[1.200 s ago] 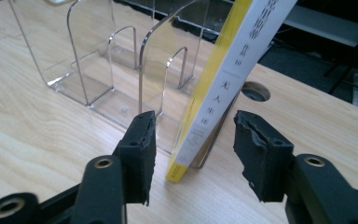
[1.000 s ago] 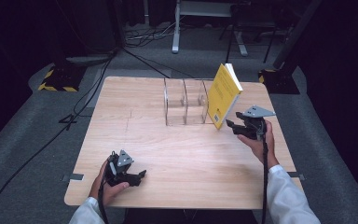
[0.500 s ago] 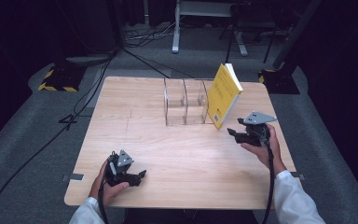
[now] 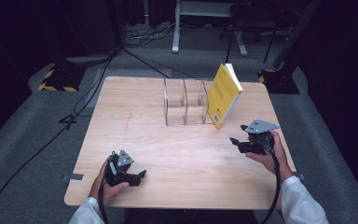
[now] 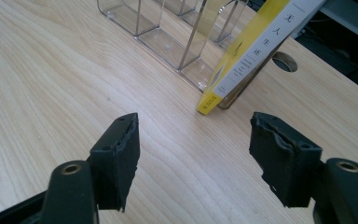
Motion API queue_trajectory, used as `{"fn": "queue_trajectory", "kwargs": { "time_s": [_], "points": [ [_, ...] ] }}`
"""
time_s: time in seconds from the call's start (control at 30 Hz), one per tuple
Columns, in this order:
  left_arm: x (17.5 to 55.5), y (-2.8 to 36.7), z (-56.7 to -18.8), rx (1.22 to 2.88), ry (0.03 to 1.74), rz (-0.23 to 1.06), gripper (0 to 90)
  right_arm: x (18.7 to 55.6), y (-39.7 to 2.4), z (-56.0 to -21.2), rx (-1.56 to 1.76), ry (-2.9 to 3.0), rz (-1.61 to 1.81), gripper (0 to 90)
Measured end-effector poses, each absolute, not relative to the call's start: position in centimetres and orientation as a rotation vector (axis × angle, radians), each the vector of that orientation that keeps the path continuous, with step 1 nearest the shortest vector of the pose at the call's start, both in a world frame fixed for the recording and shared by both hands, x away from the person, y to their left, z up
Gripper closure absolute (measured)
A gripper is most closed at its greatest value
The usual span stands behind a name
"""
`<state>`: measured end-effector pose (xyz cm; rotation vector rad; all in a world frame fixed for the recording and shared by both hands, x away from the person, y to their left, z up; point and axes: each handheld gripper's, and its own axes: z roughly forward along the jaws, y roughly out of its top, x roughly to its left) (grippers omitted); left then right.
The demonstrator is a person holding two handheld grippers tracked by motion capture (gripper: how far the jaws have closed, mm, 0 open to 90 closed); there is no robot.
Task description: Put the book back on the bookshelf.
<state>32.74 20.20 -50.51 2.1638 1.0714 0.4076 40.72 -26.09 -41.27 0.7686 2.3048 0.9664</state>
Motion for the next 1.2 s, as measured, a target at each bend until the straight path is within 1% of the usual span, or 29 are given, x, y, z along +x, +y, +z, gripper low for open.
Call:
{"fn": "queue_trajectory", "kwargs": {
  "time_s": [0.37,0.93,1.2],
  "points": [
    [32.7,20.2,-50.5,2.164,1.071,0.408,15.5,38.8,-27.1,-41.5,0.712,2.317,0.889,33.1],
    [32.7,20.2,-50.5,2.164,1.071,0.408,15.5,36.4,-30.0,-43.4,0.741,2.329,0.834,28.9],
    [32.7,20.2,-50.5,2.165,1.071,0.408,15.5,35.1,-32.1,-44.8,0.794,2.315,0.825,27.4]
  ]
}}
